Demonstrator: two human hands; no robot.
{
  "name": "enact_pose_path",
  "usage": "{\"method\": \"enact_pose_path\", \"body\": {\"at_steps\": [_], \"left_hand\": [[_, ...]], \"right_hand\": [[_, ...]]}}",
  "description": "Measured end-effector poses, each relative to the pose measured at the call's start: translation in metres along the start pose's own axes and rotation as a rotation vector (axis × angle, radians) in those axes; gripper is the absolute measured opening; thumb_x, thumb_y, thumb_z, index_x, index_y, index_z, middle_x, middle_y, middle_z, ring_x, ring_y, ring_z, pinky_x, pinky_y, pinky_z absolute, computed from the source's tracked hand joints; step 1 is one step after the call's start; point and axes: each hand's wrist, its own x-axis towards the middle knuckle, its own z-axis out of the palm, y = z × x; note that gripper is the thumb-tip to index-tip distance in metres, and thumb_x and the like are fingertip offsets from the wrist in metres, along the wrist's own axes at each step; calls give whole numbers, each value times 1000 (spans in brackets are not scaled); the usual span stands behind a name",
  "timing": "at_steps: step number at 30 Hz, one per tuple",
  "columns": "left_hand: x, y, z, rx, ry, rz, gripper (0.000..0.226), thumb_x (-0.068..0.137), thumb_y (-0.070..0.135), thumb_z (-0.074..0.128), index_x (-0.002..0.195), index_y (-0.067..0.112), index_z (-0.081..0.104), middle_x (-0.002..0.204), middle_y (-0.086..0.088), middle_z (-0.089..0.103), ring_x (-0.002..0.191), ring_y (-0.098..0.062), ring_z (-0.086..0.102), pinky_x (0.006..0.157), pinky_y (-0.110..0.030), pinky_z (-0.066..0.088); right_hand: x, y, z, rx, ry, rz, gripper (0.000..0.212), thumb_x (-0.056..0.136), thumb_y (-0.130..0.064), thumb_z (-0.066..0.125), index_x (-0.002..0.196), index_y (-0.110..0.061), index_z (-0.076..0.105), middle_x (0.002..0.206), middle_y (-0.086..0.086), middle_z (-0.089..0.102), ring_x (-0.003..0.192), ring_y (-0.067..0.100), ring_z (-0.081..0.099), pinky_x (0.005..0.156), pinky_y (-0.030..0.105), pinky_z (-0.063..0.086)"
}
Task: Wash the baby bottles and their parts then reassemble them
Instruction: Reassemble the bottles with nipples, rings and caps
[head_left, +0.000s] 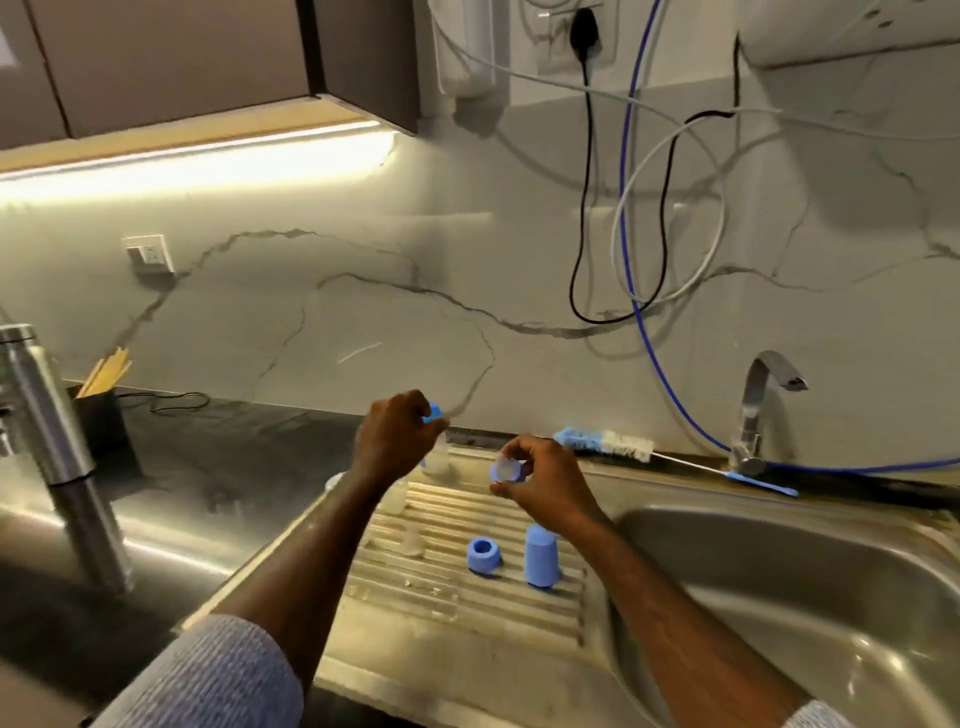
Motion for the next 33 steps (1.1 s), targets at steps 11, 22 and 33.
{"method": "enact_pose_path", "body": {"at_steps": [11,22,33], "left_hand": [[44,-84,18,420,-543,-166,73,80,58,75,144,36,48,149,-2,51,140,-26,42,115,-66,25],[42,-38,30,92,-165,44,69,87,39,77,148,25,48,130,-10,50,112,-28,56,98,-41,45],[-71,147,120,-1222,-214,-237,31,81,-12,70,107,0,57,102,-23,65,93,-34,64,77,-44,54]], "right_hand": [[25,-17,44,-102,8,54,35,72,-40,87,92,-22,65,90,-5,68,83,13,65,75,35,58],[11,12,10,21,142,101,31,79,-31,84,100,-24,63,96,-6,68,87,11,67,77,32,58],[-46,110,-113,570,656,408,19,84,-8,78,94,-17,64,94,8,72,79,17,67,77,41,55]]}}
